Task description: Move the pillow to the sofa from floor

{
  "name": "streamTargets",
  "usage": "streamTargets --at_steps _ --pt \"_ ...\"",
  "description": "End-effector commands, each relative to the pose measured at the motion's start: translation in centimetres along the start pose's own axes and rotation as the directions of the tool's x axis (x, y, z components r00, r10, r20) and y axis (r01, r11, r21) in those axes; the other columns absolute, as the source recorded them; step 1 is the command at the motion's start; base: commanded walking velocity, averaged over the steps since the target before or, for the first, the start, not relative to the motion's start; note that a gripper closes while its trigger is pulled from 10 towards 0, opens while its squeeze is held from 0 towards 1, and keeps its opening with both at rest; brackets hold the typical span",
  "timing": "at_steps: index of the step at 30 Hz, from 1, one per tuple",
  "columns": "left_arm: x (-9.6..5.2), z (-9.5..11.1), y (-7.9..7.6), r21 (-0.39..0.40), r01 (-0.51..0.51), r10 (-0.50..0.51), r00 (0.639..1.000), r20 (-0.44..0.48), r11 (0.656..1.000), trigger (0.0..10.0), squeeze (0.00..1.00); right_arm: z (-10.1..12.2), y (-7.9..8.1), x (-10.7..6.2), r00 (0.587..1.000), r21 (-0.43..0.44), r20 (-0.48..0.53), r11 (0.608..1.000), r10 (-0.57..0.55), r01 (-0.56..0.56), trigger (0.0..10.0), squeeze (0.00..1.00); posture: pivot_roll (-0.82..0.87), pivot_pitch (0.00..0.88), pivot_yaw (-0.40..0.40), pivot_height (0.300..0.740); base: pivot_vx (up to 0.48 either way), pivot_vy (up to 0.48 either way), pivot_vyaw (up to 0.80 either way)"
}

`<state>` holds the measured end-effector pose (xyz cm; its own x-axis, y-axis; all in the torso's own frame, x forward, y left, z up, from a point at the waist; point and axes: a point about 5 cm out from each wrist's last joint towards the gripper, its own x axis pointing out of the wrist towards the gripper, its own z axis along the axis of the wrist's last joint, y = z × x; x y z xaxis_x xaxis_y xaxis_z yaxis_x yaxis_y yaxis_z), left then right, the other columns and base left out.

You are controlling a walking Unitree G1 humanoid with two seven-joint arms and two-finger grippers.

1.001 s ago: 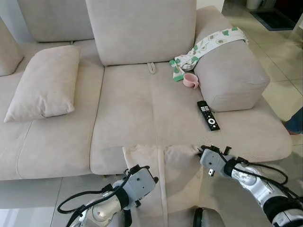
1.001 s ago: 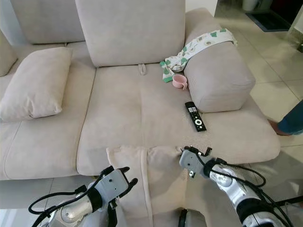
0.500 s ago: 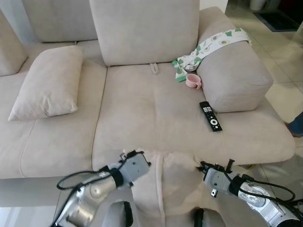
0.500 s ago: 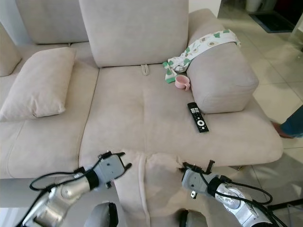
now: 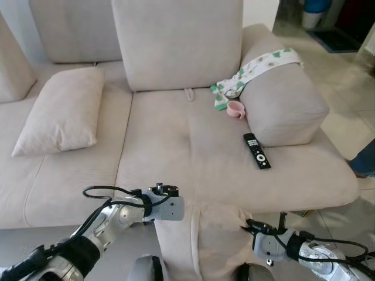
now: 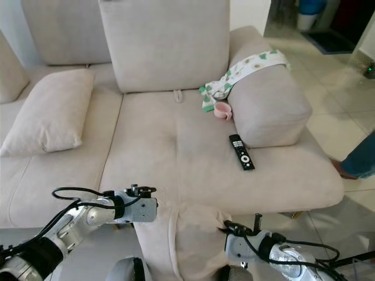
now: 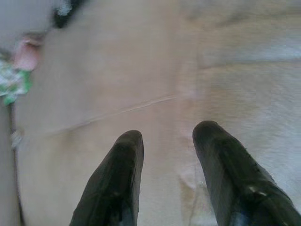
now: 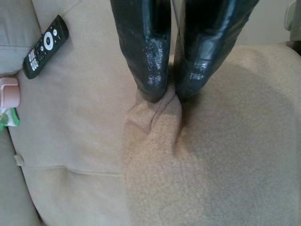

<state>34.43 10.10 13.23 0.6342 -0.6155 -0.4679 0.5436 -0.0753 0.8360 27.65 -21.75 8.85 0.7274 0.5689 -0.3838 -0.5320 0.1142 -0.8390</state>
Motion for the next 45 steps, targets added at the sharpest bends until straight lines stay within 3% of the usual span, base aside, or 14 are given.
streamTargets --at_steps 1,2,3,4,9,10,11,18,24,27,31,32,34,45 --pt "0.2 -0.6 -1.2 0.033 0.093 -0.092 0.995 -0.031 0.995 10.0 0.0 0.4 1.6 0.0 0.998 0.005 0.007 0.998 0.066 -0.066 0.0 0.0 -0.04 0.145 0.086 0.565 0.0 0.0 0.0" --pt "0.2 -0.6 -1.2 0.033 0.093 -0.092 0.995 -0.031 0.995 10.0 0.0 0.4 1.6 0.0 0.998 0.005 0.007 0.998 0.066 -0.066 0.0 0.0 -0.04 0.145 0.086 0.565 0.0 0.0 0.0" --pt "0.2 -0.8 -1.3 0.043 0.122 -0.12 0.992 -0.04 0.992 10.0 0.34 0.5 1.6 0.0 0.998 0.006 0.009 0.998 0.064 -0.064 0.0 0.0 -0.04 0.142 0.087 0.565 0.0 0.0 0.0" --pt "0.3 -1.0 -1.2 0.055 0.151 -0.148 0.988 -0.053 0.987 10.0 1.0 0.6 1.6 -0.1 0.998 0.005 0.008 0.998 0.061 -0.061 0.0 0.0 -0.05 0.138 0.088 0.565 0.0 0.0 0.0" --pt "0.1 -1.6 -1.0 0.082 0.213 -0.205 0.974 -0.095 0.974 10.0 1.0 0.5 1.5 -0.1 0.998 0.004 0.005 0.998 0.055 -0.055 0.0 0.0 -0.05 0.134 0.091 0.565 0.0 0.0 0.0" --pt "0.0 -1.9 -0.9 0.098 0.236 -0.225 0.968 -0.112 0.967 10.0 0.63 0.5 1.5 -0.1 0.999 0.003 0.004 0.999 0.054 -0.054 0.0 0.0 -0.05 0.132 0.091 0.565 0.0 0.0 0.0" --pt "-0.2 -2.3 -0.5 0.107 0.252 -0.237 0.962 -0.134 0.962 10.0 0.0 0.5 1.5 -0.1 0.999 0.002 0.003 0.999 0.053 -0.053 0.0 0.0 -0.06 0.129 0.091 0.565 0.0 0.0 0.0" --pt "-1.1 -3.5 1.4 0.144 0.318 -0.284 0.934 -0.218 0.937 10.0 0.0 1.0 1.9 0.0 0.998 0.002 0.002 0.998 0.056 -0.056 0.0 0.0 -0.05 0.119 0.093 0.565 0.0 0.0 0.0" --pt "-0.7 -3.7 0.0 0.151 0.401 -0.359 0.901 -0.243 0.904 10.0 0.0 1.4 1.9 0.3 0.999 0.002 0.013 0.999 0.052 -0.052 0.0 0.0 -0.06 0.113 0.091 0.565 0.0 0.0 0.0" --pt "-1.0 -4.0 -1.1 0.13 0.483 -0.441 0.859 -0.26 0.866 10.0 0.0 1.4 1.7 0.2 0.999 0.0 0.012 0.999 0.048 -0.048 0.0 0.0 -0.06 0.113 0.089 0.565 0.0 0.0 0.0" --pt "-1.1 -4.2 -1.3 0.124 0.502 -0.458 0.847 -0.27 0.856 10.0 0.0 1.4 1.6 0.2 0.999 -0.001 0.011 0.999 0.048 -0.048 0.0 0.0 -0.06 0.113 0.089 0.565 0.0 0.0 0.0" --pt "-1.4 -5.0 -1.7 0.125 0.534 -0.476 0.82 -0.318 0.836 10.0 0.0 1.5 1.5 0.2 0.999 -0.002 0.009 0.999 0.042 -0.042 0.0 0.0 -0.06 0.111 0.086 0.565 0.0 0.0 0.0" --pt "-1.4 -5.1 -1.8 0.126 0.539 -0.478 0.815 -0.327 0.833 10.0 0.0 1.5 1.4 0.2 0.999 -0.002 0.009 0.999 0.04 -0.04 0.0 0.0 -0.06 0.111 0.086 0.565 0.0 0.0 0.0" --pt "-0.6 -3.0 -4.4 0.1 0.594 -0.565 0.796 -0.219 0.798 10.0 0.0 1.8 0.6 0.7 1.0 -0.013 0.013 1.0 0.017 -0.017 0.0 0.0 -0.05 0.102 0.083 0.565 0.0 0.0 0.0"
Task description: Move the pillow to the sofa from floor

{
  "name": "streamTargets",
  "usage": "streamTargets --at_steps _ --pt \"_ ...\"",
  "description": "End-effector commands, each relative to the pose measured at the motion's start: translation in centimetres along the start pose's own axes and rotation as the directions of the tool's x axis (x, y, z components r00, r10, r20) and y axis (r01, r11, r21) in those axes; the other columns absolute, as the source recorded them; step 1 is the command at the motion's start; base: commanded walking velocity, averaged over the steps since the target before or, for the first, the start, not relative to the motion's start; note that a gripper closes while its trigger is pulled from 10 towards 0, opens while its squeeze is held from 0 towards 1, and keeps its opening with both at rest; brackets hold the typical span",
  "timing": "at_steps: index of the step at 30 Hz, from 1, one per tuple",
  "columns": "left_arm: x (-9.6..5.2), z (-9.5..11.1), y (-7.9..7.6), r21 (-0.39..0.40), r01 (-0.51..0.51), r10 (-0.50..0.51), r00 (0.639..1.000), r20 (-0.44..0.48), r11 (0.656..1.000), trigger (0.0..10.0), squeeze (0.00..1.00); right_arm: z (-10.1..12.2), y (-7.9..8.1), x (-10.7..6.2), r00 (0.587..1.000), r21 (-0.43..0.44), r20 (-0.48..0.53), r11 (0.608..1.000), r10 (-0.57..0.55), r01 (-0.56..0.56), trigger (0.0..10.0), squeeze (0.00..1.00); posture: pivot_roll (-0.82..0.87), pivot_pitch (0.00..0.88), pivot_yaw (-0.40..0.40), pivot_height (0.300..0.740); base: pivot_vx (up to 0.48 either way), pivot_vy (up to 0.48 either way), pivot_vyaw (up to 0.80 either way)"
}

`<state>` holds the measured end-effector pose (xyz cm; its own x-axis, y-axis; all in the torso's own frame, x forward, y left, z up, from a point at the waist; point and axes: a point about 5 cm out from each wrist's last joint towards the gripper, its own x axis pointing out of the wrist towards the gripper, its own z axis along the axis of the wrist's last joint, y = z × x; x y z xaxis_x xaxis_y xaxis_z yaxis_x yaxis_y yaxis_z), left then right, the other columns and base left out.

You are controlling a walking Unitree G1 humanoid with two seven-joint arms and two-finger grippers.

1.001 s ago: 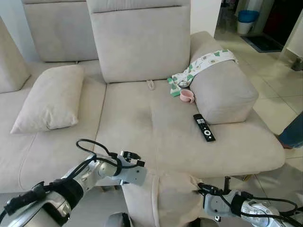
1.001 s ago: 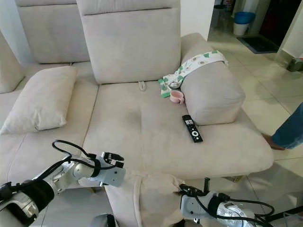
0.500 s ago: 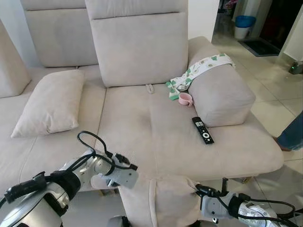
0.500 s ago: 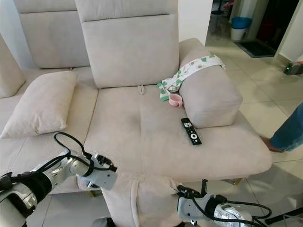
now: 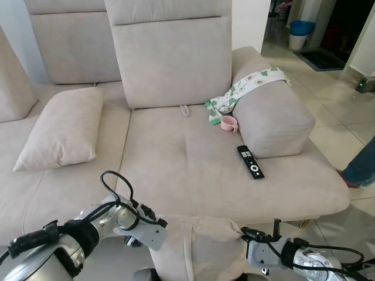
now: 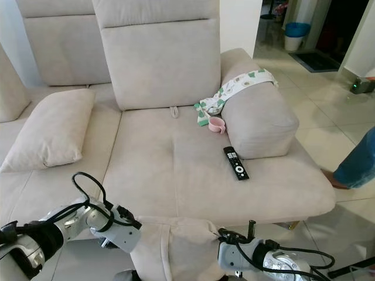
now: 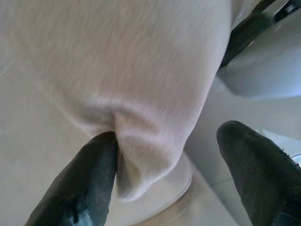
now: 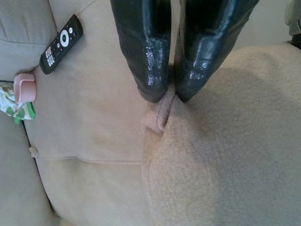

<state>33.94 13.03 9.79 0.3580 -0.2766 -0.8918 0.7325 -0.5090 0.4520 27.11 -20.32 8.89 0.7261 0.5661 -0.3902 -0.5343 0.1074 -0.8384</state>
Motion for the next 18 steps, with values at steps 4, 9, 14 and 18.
streamTargets --at_steps 4,9,14,18 --pt "0.4 0.4 -0.8 -0.028 0.029 -0.028 0.999 0.04 0.999 10.0 0.0 0.3 0.1 0.4 1.0 -0.013 0.008 1.0 0.007 -0.007 0.0 0.0 -0.05 0.1 0.083 0.565 0.0 0.0 0.0" --pt "0.6 0.9 -1.2 -0.066 0.029 -0.024 0.996 0.081 0.997 9.6 0.0 0.6 -0.3 1.0 1.0 -0.018 0.001 1.0 -0.024 0.024 0.0 0.0 -0.05 0.092 0.087 0.565 0.0 0.0 0.0" --pt "0.8 1.6 -1.8 -0.112 0.052 -0.038 0.991 0.13 0.992 0.0 0.0 1.0 -0.9 1.4 0.997 -0.016 0.004 0.997 -0.074 0.074 0.0 0.0 -0.05 0.083 0.086 0.565 0.0 0.0 0.0" --pt "0.9 1.9 -2.1 -0.165 0.043 -0.017 0.987 0.158 0.985 0.0 0.0 1.2 -1.6 1.5 0.992 -0.015 0.005 0.992 -0.129 0.129 3.1 0.0 -0.05 0.074 0.083 0.565 0.0 0.0 0.0"
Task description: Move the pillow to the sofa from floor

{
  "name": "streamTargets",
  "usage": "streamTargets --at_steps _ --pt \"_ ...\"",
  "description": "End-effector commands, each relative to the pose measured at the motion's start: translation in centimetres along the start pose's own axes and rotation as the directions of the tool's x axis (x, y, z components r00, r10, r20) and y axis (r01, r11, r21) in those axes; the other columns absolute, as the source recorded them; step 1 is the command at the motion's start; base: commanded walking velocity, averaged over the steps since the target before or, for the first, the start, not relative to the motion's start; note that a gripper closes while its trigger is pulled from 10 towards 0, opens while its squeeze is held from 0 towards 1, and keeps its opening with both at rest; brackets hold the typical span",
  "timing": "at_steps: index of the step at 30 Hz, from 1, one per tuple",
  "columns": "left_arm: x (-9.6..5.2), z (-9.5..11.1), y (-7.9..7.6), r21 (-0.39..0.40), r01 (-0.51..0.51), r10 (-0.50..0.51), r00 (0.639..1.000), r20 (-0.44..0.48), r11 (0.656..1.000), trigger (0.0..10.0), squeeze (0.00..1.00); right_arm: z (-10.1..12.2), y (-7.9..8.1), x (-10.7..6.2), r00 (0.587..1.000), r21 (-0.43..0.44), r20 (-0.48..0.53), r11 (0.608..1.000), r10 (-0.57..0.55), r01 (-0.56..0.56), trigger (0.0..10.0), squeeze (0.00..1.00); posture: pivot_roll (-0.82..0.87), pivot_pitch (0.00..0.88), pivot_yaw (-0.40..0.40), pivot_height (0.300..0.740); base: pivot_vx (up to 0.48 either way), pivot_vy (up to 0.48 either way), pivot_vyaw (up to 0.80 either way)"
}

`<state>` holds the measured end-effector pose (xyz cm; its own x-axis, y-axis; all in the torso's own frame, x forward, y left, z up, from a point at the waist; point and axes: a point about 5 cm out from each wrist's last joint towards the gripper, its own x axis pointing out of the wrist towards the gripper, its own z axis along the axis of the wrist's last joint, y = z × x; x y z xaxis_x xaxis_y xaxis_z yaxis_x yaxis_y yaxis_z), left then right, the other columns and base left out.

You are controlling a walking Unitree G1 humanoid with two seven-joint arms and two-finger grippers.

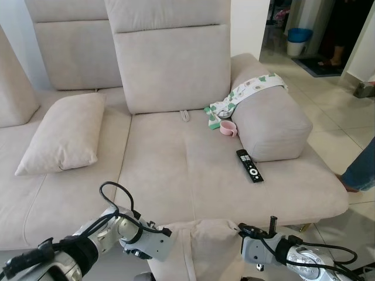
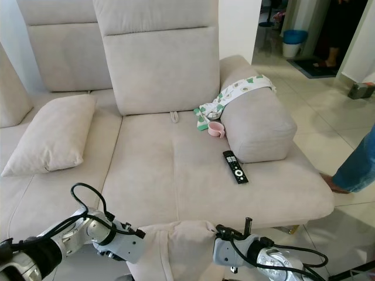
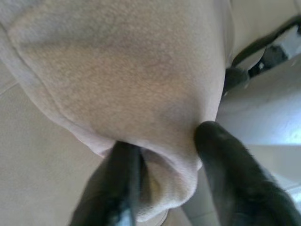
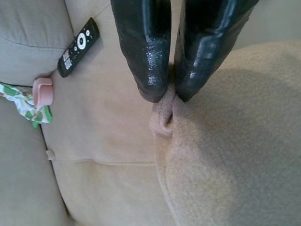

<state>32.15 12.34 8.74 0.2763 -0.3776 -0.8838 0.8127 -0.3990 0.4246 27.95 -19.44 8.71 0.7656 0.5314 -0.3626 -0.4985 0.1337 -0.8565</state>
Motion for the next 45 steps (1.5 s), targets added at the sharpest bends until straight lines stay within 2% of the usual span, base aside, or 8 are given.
streamTargets --at_steps 1,2,3,7,10,11,25,45 --pt "0.4 0.2 -0.7 -0.031 0.016 -0.016 1.0 0.026 0.999 0.0 0.0 0.9 -1.4 0.3 0.996 -0.011 0.04 0.997 -0.081 0.082 3.1 0.0 -0.05 0.074 0.083 0.565 0.0 0.0 0.0" --pt "0.5 0.2 -0.7 -0.042 0.007 -0.006 1.0 0.03 0.999 0.0 0.0 1.0 -1.5 0.4 0.995 -0.011 0.042 0.995 -0.095 0.095 3.1 0.0 -0.05 0.074 0.083 0.565 0.0 0.0 0.0" --pt "0.5 0.3 -0.7 -0.064 -0.017 0.019 0.999 0.036 0.998 0.0 0.0 1.3 -1.9 0.4 0.991 -0.011 0.053 0.992 -0.124 0.124 7.0 0.0 -0.05 0.069 0.081 0.565 0.0 0.0 0.0" --pt "0.6 0.4 -0.6 -0.078 -0.034 0.038 0.998 0.04 0.996 0.0 0.0 1.5 -2.0 0.5 0.988 -0.012 0.058 0.99 -0.141 0.142 7.0 0.0 -0.04 0.067 0.081 0.565 0.0 0.0 0.0" --pt "0.5 0.4 -0.1 -0.099 -0.092 0.095 0.995 0.027 0.991 0.0 0.0 1.6 -2.2 0.5 0.984 -0.013 0.056 0.985 -0.17 0.171 10.0 0.0 -0.04 0.064 0.079 0.565 0.0 0.0 0.0" --pt "0.1 0.1 1.2 -0.159 -0.213 0.213 0.977 -0.018 0.964 10.0 0.0 1.7 -2.4 0.4 0.977 -0.009 0.052 0.978 -0.207 0.208 10.0 0.0 -0.04 0.061 0.078 0.565 0.0 0.0 0.0" --pt "-2.6 -2.3 4.1 -0.229 -0.524 0.46 0.843 -0.28 0.82 10.0 0.0 4.1 -2.2 1.1 0.926 0.185 0.069 0.917 -0.372 0.355 10.0 0.0 -0.04 0.051 0.051 0.565 0.0 0.0 0.0" --pt "-2.5 -1.5 3.5 -0.062 -0.364 0.345 0.915 -0.211 0.929 10.0 0.0 7.2 -4.2 1.1 0.855 0.249 0.166 0.86 -0.491 0.446 10.0 0.0 -0.05 0.028 0.027 0.655 0.0 0.0 0.0"
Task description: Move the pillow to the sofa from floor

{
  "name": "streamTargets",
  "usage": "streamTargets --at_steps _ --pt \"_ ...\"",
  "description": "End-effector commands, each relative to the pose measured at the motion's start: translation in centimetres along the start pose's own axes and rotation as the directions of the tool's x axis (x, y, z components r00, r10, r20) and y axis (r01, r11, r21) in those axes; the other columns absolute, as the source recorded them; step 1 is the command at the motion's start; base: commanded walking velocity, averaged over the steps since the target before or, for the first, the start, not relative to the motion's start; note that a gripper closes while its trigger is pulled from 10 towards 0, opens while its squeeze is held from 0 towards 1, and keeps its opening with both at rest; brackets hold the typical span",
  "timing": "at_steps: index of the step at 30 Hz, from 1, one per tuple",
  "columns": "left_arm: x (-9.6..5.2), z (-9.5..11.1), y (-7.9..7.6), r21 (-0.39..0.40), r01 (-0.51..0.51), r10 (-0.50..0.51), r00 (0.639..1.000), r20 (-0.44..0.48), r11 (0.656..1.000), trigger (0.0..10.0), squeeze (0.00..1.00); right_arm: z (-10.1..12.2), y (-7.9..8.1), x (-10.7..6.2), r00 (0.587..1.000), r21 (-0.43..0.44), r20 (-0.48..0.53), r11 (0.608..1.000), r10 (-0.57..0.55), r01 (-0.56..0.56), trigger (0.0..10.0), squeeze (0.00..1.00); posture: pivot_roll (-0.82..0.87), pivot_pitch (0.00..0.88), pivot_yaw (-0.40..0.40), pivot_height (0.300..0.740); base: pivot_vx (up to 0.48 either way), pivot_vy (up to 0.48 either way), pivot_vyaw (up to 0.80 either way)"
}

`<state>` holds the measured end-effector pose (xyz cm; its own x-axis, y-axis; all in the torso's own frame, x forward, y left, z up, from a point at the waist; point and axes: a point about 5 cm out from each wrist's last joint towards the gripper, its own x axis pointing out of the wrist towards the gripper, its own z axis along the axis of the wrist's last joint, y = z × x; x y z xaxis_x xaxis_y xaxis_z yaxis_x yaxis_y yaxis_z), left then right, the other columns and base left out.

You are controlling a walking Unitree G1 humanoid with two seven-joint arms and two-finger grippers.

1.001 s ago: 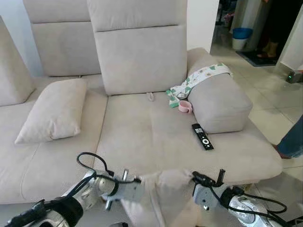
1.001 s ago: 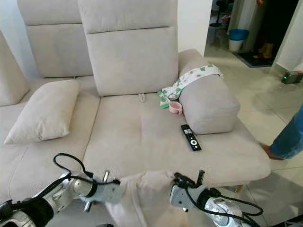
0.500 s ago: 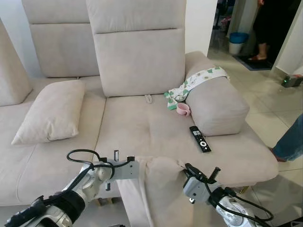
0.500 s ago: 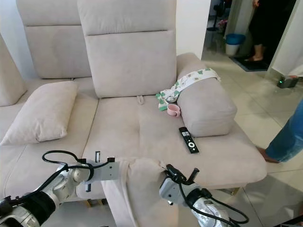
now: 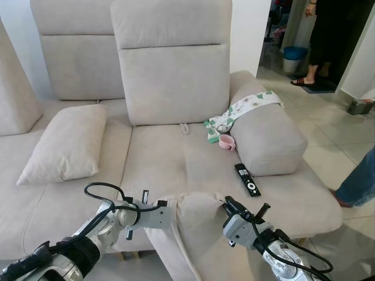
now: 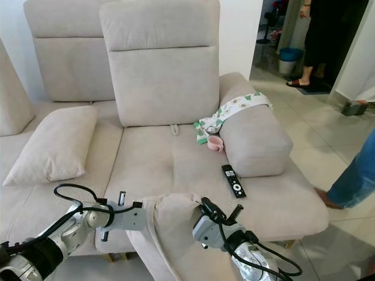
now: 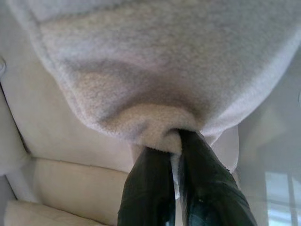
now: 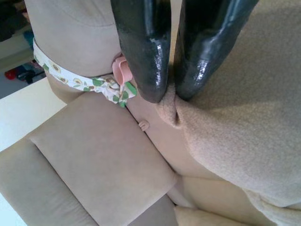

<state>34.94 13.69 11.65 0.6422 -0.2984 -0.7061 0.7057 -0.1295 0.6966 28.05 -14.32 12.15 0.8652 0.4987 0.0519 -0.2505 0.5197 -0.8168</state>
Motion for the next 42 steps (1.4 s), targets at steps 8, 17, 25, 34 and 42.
streamTargets --at_steps 8,17,25,34,42 --pt "-0.6 -0.3 1.8 0.12 -0.003 0.006 1.0 -0.028 0.993 10.0 0.0 2.8 -2.0 0.6 0.987 0.012 0.127 0.995 -0.095 0.095 10.0 0.0 -0.07 0.019 0.026 0.69 0.0 0.0 0.0" --pt "-0.4 0.1 2.2 0.116 -0.016 0.018 1.0 -0.015 0.993 10.0 0.0 3.3 -2.8 0.7 0.984 0.004 0.137 0.994 -0.112 0.112 10.0 0.0 -0.08 0.009 0.022 0.725 0.0 0.0 0.0" --pt "-0.3 0.9 3.3 0.085 -0.091 0.089 0.995 0.036 0.992 10.0 0.0 3.6 -3.2 0.8 0.981 0.004 0.144 0.991 -0.131 0.131 10.0 0.0 -0.08 0.003 0.025 0.74 0.0 0.0 0.0" --pt "-0.8 4.2 3.6 0.117 -0.107 0.072 0.96 0.269 0.987 10.0 0.0 3.6 -3.0 0.8 0.982 0.032 0.137 0.991 -0.131 0.128 10.0 0.0 -0.08 0.0 0.029 0.74 0.0 0.0 0.0" --pt "-0.9 4.8 3.0 0.152 -0.063 0.011 0.948 0.319 0.986 10.0 0.0 3.7 -2.5 0.8 0.983 0.045 0.136 0.992 -0.122 0.117 10.0 0.0 -0.08 0.0 0.036 0.74 0.0 0.0 0.0"
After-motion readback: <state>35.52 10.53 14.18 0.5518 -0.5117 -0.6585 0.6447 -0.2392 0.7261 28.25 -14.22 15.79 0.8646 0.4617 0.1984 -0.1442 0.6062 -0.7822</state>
